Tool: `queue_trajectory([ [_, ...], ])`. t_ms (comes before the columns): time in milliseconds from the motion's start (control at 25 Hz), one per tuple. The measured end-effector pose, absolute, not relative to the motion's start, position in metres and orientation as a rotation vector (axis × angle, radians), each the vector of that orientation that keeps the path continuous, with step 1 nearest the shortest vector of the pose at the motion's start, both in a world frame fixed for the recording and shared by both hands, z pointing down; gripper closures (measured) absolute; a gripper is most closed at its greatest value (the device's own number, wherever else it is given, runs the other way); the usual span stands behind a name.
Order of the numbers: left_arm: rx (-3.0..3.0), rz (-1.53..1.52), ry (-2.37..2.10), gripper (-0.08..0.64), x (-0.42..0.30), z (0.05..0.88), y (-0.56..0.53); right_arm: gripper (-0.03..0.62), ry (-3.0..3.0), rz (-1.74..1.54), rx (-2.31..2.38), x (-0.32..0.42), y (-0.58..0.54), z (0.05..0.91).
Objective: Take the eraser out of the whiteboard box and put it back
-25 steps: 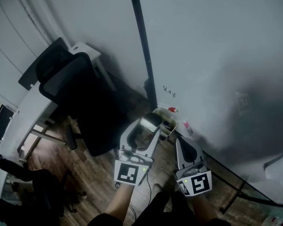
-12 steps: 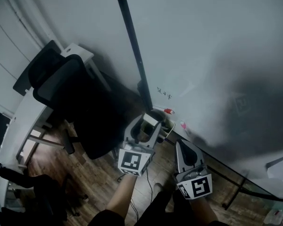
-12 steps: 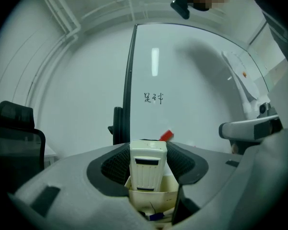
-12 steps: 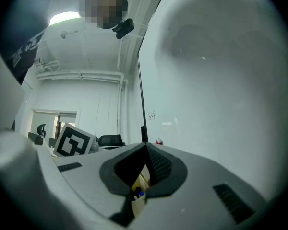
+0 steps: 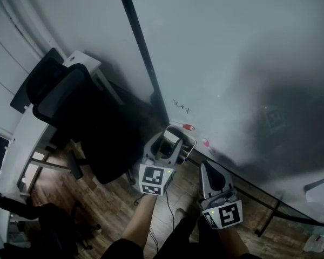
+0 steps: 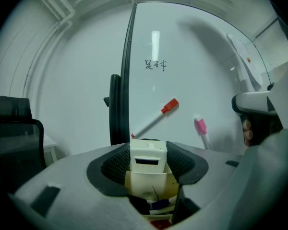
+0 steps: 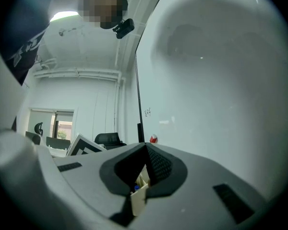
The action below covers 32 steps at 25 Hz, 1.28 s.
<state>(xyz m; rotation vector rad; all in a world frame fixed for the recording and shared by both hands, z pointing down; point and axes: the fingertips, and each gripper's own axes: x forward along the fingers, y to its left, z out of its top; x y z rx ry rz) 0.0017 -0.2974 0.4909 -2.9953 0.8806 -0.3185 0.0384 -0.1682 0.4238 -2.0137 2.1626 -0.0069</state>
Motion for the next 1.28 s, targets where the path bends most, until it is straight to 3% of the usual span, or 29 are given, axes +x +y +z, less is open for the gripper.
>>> queue_trajectory([
  [360, -3.01, -0.29, 0.857, 0.328, 0.003, 0.492, -0.298, 0.589, 2.145, -0.017, -2.02, 0.041, -0.169, 0.427],
  [560, -3.002, -0.258, 0.839, 0.288, 0.004, 0.483, -0.294, 0.591, 2.151, -0.013, -2.016, 0.041, -0.168, 0.426],
  [1080, -2.905, -0.092, 0.866, 0.29, -0.018, 0.406, -0.262, 0.589, 2.192, 0.053, -1.954, 0.037, -0.16, 0.397],
  [1160, -2.889, -0.036, 0.883, 0.303, -0.027, 0.385, -0.244, 0.589, 2.208, 0.087, -1.923, 0.034, -0.155, 0.383],
  [1280, -2.855, 0.038, 0.881, 0.42, -0.04, 0.357, -0.211, 0.589, 2.232, 0.154, -1.86, 0.025, -0.144, 0.357],
])
